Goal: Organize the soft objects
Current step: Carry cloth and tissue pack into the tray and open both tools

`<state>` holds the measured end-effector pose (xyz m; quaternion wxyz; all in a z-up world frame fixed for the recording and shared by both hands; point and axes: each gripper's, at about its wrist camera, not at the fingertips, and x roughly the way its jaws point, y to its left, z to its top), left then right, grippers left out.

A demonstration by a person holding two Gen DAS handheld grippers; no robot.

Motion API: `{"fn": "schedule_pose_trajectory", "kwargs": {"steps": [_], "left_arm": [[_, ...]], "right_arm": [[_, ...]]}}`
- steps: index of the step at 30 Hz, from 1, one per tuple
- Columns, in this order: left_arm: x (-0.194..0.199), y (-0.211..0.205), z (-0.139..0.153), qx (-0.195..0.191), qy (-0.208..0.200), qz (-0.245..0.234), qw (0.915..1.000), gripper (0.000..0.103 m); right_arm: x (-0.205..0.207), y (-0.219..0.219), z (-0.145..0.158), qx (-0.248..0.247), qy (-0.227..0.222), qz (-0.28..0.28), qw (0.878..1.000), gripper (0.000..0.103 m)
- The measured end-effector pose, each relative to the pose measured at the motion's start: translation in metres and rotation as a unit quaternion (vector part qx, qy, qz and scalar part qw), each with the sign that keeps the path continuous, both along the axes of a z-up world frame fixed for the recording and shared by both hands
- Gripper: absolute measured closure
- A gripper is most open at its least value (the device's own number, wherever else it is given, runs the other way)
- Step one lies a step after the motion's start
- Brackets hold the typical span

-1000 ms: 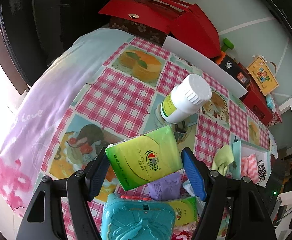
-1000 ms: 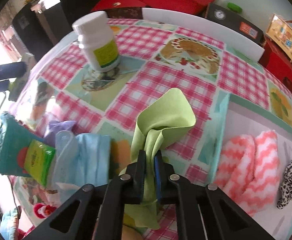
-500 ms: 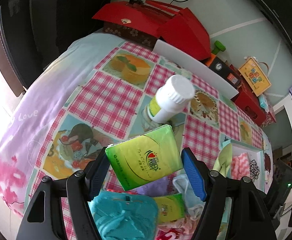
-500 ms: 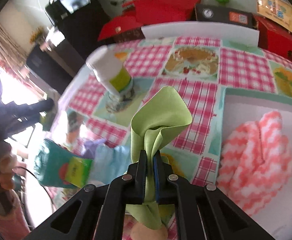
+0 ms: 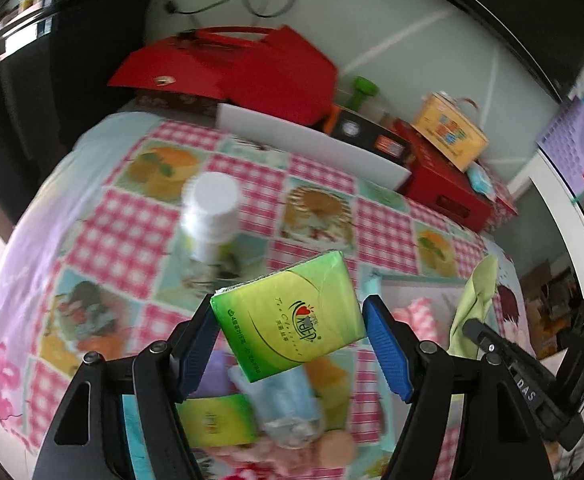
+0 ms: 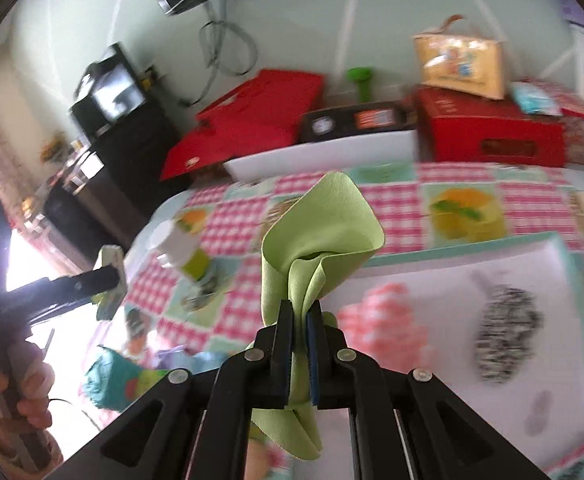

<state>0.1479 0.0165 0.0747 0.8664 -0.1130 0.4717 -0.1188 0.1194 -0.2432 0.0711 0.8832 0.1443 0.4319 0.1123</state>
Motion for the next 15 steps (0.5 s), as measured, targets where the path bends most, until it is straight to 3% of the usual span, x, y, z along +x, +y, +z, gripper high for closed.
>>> {"fn": "schedule_pose_trajectory", "kwargs": {"steps": [9, 15], "left_arm": [[-0.006, -0.099, -0.009, 0.013, 0.013, -0.078, 0.9968, 0.030], [-0.015, -0.163, -0.020, 0.025, 0.019, -0.122, 0.9920, 0.030]], "right_arm": [[-0.017, -0.089, 0.004, -0.021, 0.016, -0.112, 0.993, 0.096], [-0.030, -0.146, -0.009, -0.042, 0.057, -0.194, 0.978, 0.096]]}}
